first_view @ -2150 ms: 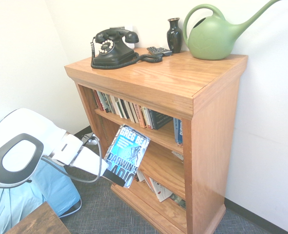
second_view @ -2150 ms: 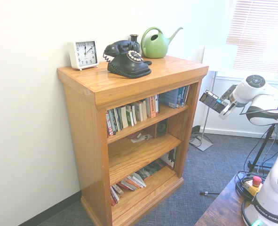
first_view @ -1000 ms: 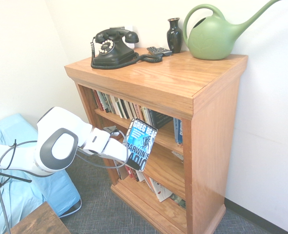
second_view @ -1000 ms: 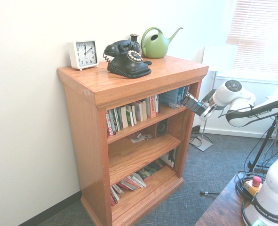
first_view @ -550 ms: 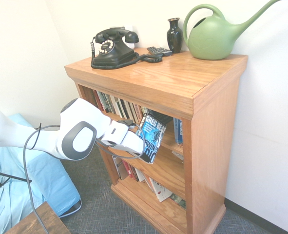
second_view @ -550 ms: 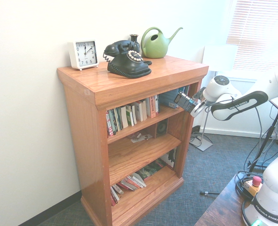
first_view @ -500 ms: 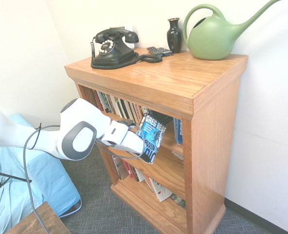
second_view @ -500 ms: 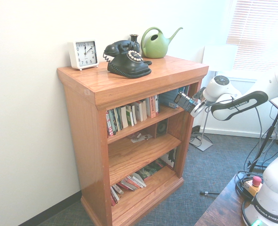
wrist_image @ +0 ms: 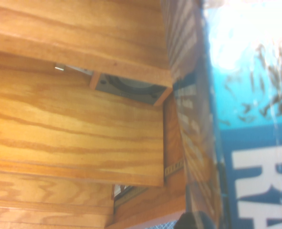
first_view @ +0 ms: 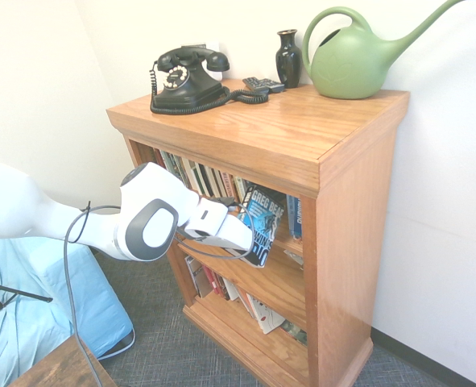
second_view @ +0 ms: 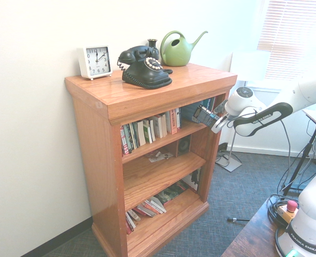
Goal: Shelf the books
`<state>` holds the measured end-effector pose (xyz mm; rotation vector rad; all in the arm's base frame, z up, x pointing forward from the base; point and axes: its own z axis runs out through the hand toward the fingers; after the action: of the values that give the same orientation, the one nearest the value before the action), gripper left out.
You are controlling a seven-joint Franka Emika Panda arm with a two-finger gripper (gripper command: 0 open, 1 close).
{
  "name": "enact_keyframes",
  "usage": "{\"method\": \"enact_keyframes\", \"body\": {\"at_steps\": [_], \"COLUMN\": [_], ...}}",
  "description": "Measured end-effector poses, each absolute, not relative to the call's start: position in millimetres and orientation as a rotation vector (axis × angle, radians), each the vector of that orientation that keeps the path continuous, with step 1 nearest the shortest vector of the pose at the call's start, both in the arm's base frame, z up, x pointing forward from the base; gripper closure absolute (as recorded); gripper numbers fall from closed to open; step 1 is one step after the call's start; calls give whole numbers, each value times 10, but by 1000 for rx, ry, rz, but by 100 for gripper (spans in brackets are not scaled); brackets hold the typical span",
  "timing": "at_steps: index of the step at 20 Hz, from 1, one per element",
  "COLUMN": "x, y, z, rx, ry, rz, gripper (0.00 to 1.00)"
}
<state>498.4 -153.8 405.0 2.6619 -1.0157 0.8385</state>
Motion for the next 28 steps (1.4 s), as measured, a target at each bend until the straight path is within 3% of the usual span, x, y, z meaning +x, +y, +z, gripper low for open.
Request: {"method": "enact_keyframes", "body": {"at_steps": [28], "x": [5616], "y": [-1471], "z": [4134], "rx": [2757], "ry": [-969], "rz": [662], "gripper": [100]}}
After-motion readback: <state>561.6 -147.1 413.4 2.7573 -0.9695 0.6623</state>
